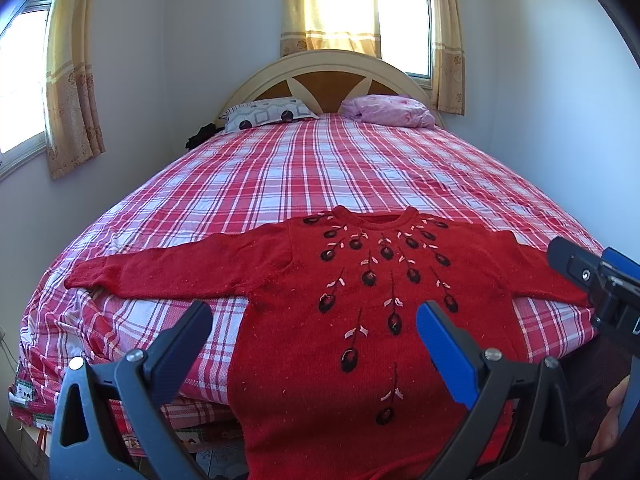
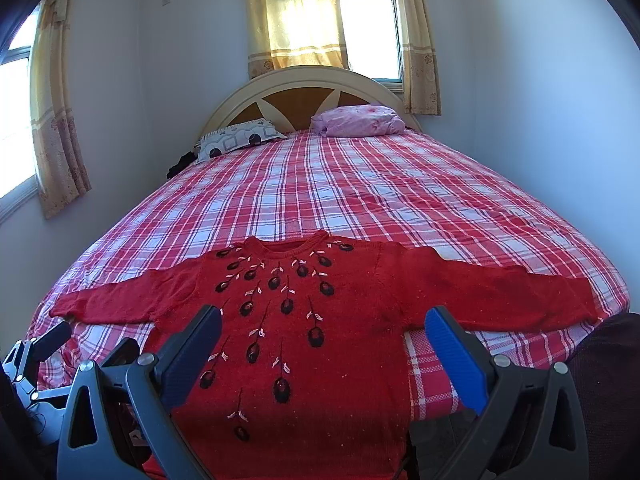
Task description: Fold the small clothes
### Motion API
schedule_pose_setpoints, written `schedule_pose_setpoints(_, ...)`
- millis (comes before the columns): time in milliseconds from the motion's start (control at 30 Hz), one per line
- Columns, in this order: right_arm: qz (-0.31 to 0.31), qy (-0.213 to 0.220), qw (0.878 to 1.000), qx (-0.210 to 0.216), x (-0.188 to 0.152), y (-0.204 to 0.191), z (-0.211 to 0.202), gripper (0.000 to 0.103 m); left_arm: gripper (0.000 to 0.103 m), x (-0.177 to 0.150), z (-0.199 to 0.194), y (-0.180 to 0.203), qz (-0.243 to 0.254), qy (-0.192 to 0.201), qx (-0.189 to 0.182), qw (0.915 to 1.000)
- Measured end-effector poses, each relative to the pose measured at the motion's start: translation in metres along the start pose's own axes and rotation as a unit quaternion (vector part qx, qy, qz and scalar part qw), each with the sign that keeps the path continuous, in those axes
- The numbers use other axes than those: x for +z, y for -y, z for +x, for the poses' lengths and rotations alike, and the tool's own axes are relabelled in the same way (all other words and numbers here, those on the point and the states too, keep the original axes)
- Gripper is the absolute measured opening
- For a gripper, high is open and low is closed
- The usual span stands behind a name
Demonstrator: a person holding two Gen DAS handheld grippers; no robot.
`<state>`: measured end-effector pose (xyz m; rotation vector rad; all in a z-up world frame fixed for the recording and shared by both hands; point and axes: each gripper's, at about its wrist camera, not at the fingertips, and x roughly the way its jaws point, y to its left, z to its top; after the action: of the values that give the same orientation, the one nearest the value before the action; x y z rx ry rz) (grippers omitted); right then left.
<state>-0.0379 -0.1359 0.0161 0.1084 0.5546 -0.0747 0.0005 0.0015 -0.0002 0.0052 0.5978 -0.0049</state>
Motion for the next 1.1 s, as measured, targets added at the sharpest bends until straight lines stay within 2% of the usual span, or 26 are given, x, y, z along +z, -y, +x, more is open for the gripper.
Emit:
schedule_pose_setpoints(767,0.002,-0.006,1.000,-0.002,-0.002,-0.001,0.003,0.102,0.103,-0.005,0.002,0.002,0.010,0.016,0.006,0.9998)
schedule_pose_setpoints(1100,0.006,-0.017,1.000,-0.008,-0.006,0.001,0.012,0.102,0.103,-0.011,0.014,0.002,0.008,-0.011,0.002,0.9999)
